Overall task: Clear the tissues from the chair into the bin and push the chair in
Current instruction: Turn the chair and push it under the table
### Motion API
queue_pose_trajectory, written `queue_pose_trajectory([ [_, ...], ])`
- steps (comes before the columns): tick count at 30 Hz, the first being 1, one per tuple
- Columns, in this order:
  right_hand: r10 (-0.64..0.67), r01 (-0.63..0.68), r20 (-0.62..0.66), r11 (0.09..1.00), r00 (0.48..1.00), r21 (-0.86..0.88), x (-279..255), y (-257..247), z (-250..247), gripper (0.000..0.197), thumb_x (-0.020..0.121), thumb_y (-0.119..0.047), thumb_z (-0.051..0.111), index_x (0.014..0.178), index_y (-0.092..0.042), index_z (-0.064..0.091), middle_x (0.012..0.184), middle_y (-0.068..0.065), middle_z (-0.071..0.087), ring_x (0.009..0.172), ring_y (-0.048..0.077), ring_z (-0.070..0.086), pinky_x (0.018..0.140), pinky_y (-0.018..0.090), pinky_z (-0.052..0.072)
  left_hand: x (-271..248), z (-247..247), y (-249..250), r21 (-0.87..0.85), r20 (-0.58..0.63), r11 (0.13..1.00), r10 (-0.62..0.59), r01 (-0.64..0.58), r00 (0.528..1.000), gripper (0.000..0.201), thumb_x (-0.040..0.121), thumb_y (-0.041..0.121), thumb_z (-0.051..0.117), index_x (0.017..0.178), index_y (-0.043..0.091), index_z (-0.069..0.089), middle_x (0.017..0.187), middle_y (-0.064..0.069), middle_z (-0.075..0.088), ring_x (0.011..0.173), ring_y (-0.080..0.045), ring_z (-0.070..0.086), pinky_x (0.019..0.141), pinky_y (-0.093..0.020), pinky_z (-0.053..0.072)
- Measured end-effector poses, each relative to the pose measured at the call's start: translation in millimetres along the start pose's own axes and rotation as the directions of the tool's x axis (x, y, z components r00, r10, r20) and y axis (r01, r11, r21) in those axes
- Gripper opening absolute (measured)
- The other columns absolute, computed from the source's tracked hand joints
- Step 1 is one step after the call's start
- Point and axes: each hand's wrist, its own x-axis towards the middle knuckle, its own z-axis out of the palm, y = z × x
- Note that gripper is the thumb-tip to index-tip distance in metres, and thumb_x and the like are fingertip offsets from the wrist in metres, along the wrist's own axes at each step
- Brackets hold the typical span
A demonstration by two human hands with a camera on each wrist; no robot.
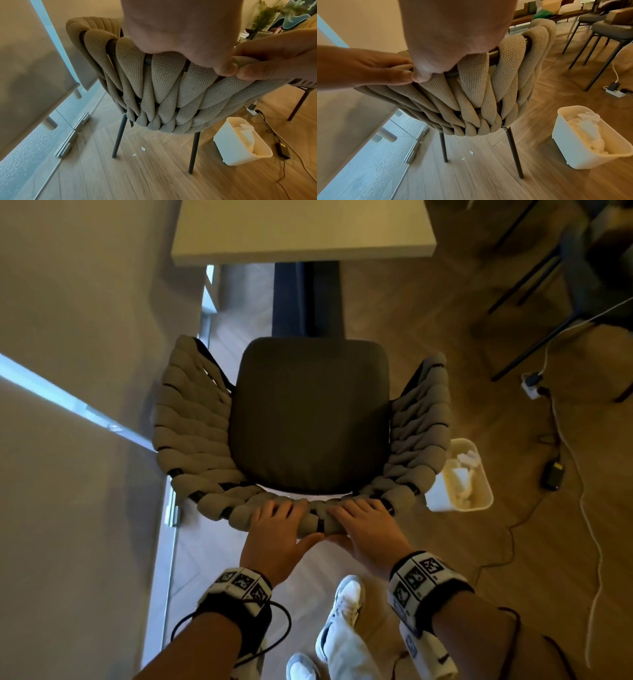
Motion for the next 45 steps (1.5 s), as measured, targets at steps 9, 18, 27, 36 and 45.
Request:
queue_pose_trajectory([
  [9,-0.043,0.042,0.019,0.998,0.999,0.044,65.5,47.7,-37.2,0.045,0.088,-0.047,0.055,0.128,-0.027,0.049,0.126,-0.003,0.06,0.118,0.021,0.054,0.108,0.04,0.035,76.3,-23.1,8.4,-0.016,-0.018,0.999,-0.051,0.051,0.999,0.059,0.079,0.072,0.035,0.112,0.029,0.06,0.106,0.004,0.066,0.097,-0.018,0.057,0.088,-0.033,0.042],
  [18,-0.033,0.033,-0.007,0.999,0.999,0.019,121.8,81.7,-65.7,0.047,0.086,-0.048,0.057,0.128,-0.029,0.05,0.122,-0.005,0.061,0.113,0.02,0.054,0.102,0.038,0.036,147.7,-40.6,1.4,0.031,0.049,0.998,-0.051,0.05,0.997,0.068,0.077,0.075,0.025,0.121,0.031,0.052,0.117,0.006,0.059,0.107,-0.018,0.049,0.096,-0.033,0.037],
  [27,0.046,-0.046,-0.007,0.997,0.999,0.054,190.2,114.1,-94.4,0.048,0.085,-0.051,0.055,0.13,-0.034,0.048,0.126,-0.008,0.06,0.121,0.019,0.051,0.11,0.04,0.029,226.0,-62.1,-8.0,0.038,0.053,0.998,-0.054,0.052,0.997,0.069,0.078,0.074,0.023,0.128,0.033,0.047,0.124,0.009,0.055,0.111,-0.015,0.046,0.102,-0.032,0.033],
  [36,0.048,-0.049,0.041,0.998,0.998,0.027,252.5,142.3,-126.4,0.052,0.087,-0.051,0.053,0.135,-0.035,0.043,0.134,-0.01,0.053,0.126,0.017,0.043,0.113,0.038,0.021,292.7,-77.3,-16.7,0.042,0.011,0.997,-0.061,0.06,0.998,0.065,0.081,0.076,0.022,0.118,0.032,0.054,0.113,0.01,0.059,0.105,-0.015,0.051,0.098,-0.033,0.038],
  [45,0.057,-0.057,-0.001,0.998,0.998,-0.004,325.2,163.1,-152.4,0.049,0.089,-0.051,0.05,0.134,-0.033,0.044,0.124,-0.008,0.056,0.117,0.016,0.047,0.11,0.036,0.025,374.3,-99.6,-43.5,0.062,0.04,0.998,-0.022,0.02,0.999,0.057,0.085,0.071,0.028,0.114,0.028,0.053,0.114,0.003,0.056,0.107,-0.019,0.05,0.1,-0.039,0.036],
])
